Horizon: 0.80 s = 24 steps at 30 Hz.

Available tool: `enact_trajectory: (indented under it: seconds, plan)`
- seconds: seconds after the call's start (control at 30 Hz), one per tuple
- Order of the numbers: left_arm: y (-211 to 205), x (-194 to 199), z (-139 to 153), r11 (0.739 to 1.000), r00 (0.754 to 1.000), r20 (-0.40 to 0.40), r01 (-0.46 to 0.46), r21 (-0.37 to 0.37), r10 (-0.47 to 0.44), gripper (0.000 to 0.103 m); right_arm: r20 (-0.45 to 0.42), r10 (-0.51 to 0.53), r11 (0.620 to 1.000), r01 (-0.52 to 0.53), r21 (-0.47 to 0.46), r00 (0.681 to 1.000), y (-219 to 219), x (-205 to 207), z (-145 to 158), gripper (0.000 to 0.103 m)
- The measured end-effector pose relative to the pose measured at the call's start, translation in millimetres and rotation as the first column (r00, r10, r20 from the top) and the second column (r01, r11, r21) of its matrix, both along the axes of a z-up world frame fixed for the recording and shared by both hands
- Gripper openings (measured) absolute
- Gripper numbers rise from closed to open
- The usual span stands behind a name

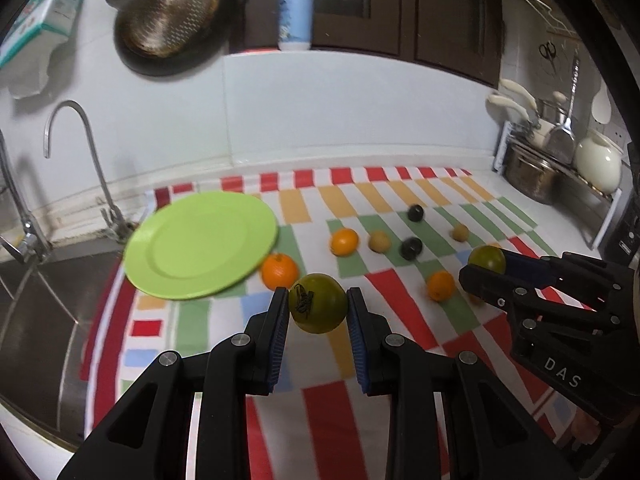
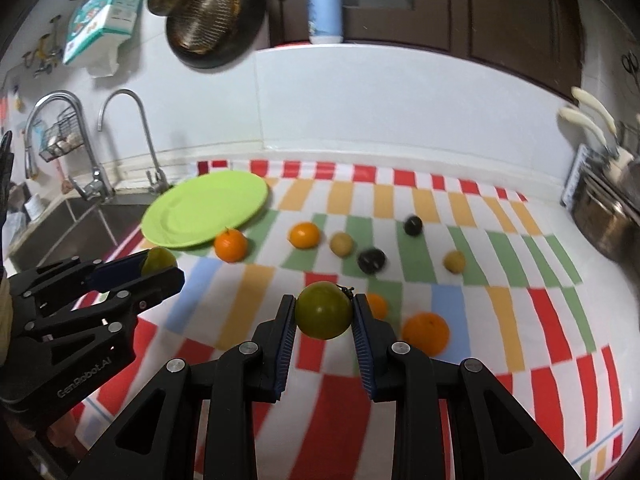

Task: Organize fruits
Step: 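Carry the green citrus in the left tool while the right tool carries its fruit over the plate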

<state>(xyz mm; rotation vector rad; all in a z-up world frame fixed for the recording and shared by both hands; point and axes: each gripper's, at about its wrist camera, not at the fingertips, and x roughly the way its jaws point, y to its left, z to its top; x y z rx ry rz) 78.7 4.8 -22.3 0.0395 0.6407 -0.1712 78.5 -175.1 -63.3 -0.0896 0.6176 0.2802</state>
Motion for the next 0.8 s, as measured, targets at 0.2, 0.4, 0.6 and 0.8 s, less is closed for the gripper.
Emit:
enact_trajectory:
  seconds: [0.2, 0.4, 0.6, 0.8]
  plan:
    - [17.4, 3.5, 12.0, 0.999, 0.998, 0.036, -0.045, 0.015, 0.045, 0.029, 0.057, 0.055, 0.998, -0.055, 0.005, 0.997, 20.2, 6.8, 15.7, 0.029]
    - [33.1, 8.5, 22.4, 0.997, 0.995, 0.064, -0.081, 0.021, 0.079, 0.029, 0.086, 0.101, 0.994, -0.103, 0.02, 0.991, 38.1, 16.3, 26.5, 0.029]
    - [50.5, 17.3, 29.4, 0.993, 0.99, 0.08, -0.115, 0.01, 0.114, 0.029, 0.101, 0.139, 0.989, -0.143, 0.031, 0.985, 57.4, 30.8, 36.7, 0.029]
    - [68.1, 28.9, 31.0, 0.989, 0.986, 0.081, -0.148, 0.007, 0.147, 0.029, 0.11, 0.182, 0.982, -0.186, 0.029, 0.977, 76.8, 47.4, 46.0, 0.029]
